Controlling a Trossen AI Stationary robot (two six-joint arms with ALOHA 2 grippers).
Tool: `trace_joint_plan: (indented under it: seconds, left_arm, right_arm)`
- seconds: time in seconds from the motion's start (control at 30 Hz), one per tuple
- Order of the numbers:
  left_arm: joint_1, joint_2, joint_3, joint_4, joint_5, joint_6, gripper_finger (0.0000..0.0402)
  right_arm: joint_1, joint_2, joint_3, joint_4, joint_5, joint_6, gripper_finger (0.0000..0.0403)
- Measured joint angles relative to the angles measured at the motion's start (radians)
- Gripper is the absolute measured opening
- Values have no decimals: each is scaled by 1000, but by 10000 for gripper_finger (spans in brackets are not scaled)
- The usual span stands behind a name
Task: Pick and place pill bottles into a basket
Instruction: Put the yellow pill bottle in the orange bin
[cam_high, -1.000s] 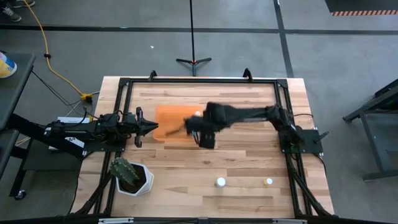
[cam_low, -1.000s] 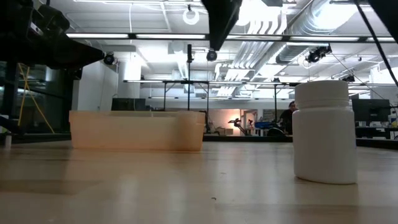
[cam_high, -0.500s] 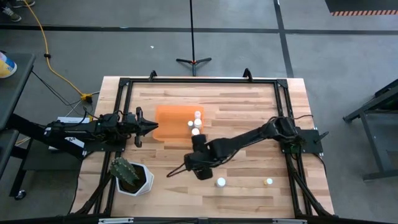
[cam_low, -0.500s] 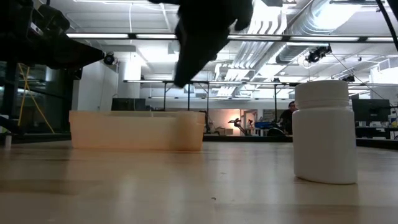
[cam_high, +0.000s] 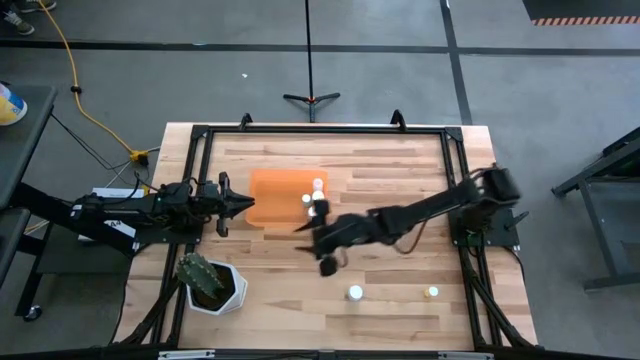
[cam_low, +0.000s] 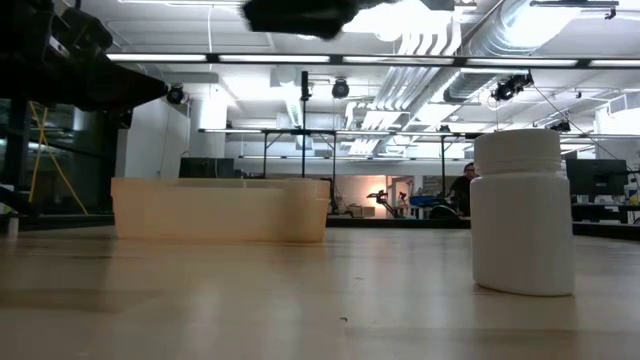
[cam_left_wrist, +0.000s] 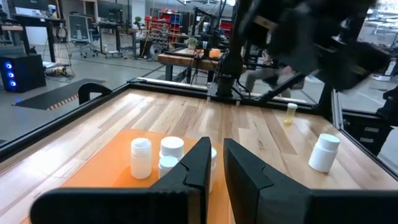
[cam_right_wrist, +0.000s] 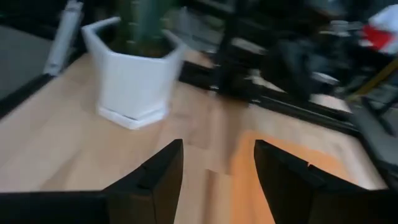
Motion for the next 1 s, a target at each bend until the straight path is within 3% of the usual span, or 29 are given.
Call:
trace_joint_plan:
  seconds: [0.13, 0.23, 0.5, 0.8, 0.9, 1.0]
  left_arm:
    - [0, 8, 0, 0, 0, 0, 79]
    - [0, 9, 0, 0, -1, 0, 79]
    - [0, 9, 0, 1, -10, 0, 79]
    - [0, 9, 0, 1, -13, 0, 79]
    - [0, 9, 0, 2, -14, 0, 79]
    - [0, 9, 0, 2, -14, 0, 79]
  right_arm:
    - [-10, -191, -186, 2, 118, 60, 188]
    - [-10, -359, -269, -127, 164, 126, 188]
    - [0, -683, -297, -705, 59, 689, 190]
    - [35, -759, -241, -1230, -37, 1369, 185]
    - [60, -747, -241, -1329, -142, 1587, 178]
    - [121, -718, -241, -1353, -168, 1705, 172]
